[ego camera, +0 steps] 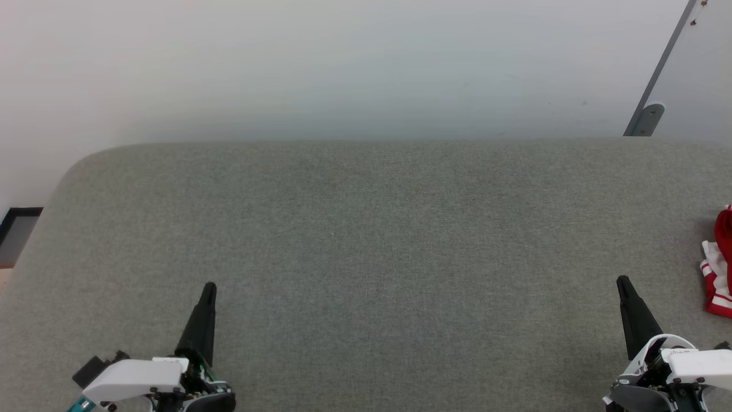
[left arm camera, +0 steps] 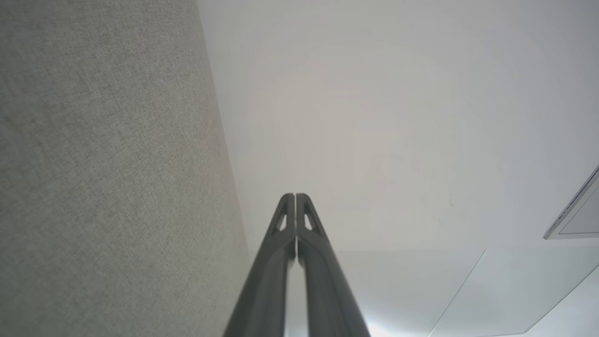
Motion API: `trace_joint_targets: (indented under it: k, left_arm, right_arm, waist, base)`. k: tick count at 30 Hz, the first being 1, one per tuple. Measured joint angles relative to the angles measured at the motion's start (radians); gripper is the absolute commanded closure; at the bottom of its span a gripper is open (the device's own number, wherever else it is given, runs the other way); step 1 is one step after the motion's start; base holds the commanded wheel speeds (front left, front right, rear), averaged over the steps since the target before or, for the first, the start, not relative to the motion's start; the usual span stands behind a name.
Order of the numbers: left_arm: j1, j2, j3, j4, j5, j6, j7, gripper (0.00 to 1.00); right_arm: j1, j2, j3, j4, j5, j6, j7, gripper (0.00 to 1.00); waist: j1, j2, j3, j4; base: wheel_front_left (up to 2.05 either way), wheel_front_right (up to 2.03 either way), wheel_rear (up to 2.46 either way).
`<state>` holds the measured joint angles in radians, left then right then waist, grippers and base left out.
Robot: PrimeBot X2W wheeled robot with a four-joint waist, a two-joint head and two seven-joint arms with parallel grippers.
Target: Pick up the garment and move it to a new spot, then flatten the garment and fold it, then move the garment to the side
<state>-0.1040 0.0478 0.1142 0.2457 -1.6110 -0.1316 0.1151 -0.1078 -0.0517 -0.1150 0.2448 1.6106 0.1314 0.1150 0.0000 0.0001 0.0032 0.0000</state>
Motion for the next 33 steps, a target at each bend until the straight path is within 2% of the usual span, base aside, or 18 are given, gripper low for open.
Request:
trace_joint_targets:
  k: [33]
  left_arm:
    - [0.000,0.000,0.000,0.000,0.000,0.000,0.000,1.00]
  right_arm:
    - [0.000,0.000,0.000,0.000,0.000,0.000,0.000,1.00]
  waist:
    - [0.0000,-0.0001,0.000,0.000]
  base:
    - [0.00,0.00,0.00]
